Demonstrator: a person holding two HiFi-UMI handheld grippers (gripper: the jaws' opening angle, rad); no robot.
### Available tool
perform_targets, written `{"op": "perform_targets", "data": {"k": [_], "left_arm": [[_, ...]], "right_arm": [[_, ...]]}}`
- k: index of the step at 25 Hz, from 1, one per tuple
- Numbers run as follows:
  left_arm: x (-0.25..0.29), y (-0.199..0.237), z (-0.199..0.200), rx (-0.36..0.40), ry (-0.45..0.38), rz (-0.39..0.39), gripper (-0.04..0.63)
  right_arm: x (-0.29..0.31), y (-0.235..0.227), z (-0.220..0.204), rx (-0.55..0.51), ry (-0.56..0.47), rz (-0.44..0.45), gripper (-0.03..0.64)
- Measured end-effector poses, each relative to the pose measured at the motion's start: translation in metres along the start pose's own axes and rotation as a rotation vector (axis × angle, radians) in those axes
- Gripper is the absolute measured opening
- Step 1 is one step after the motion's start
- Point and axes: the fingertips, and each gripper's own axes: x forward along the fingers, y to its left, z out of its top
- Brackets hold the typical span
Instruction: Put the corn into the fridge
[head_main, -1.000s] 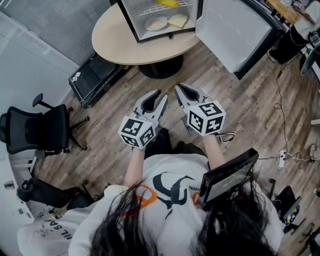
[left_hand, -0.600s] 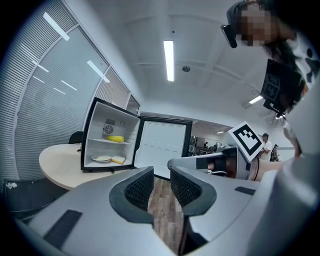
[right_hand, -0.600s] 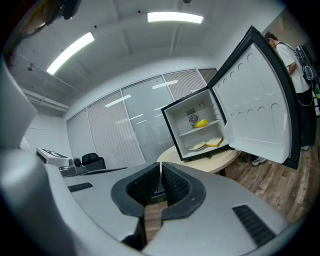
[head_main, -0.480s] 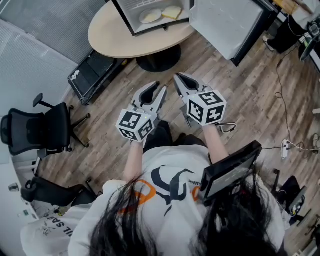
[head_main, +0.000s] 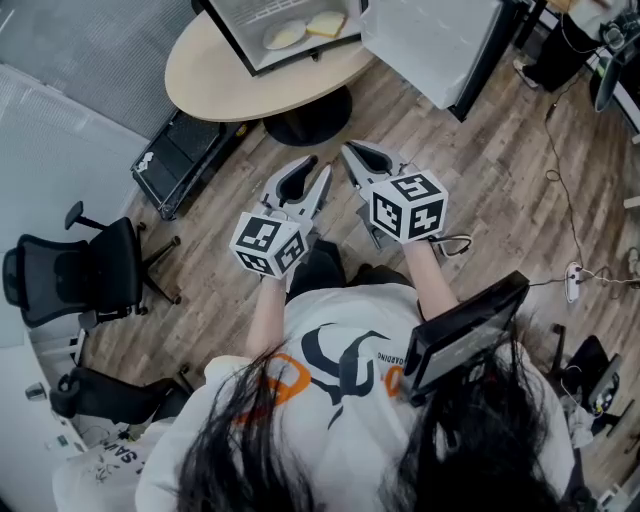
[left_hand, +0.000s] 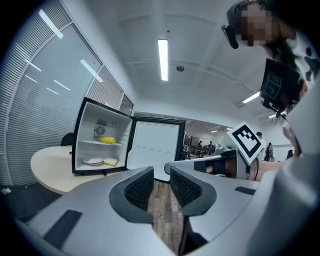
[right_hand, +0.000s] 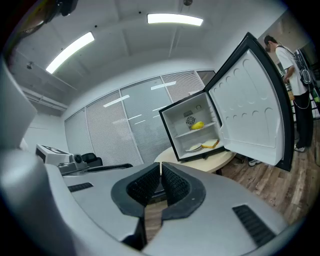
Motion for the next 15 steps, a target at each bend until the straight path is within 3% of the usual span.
{"op": "perform_targets", "data": {"k": [15], "left_arm": [[-0.002,0.014,0.001,0.000,0.005,0.013,0.110]], "right_arm": [[0.011,-0.001,-0.004,0.020,0.013,0.001,0.026]]}}
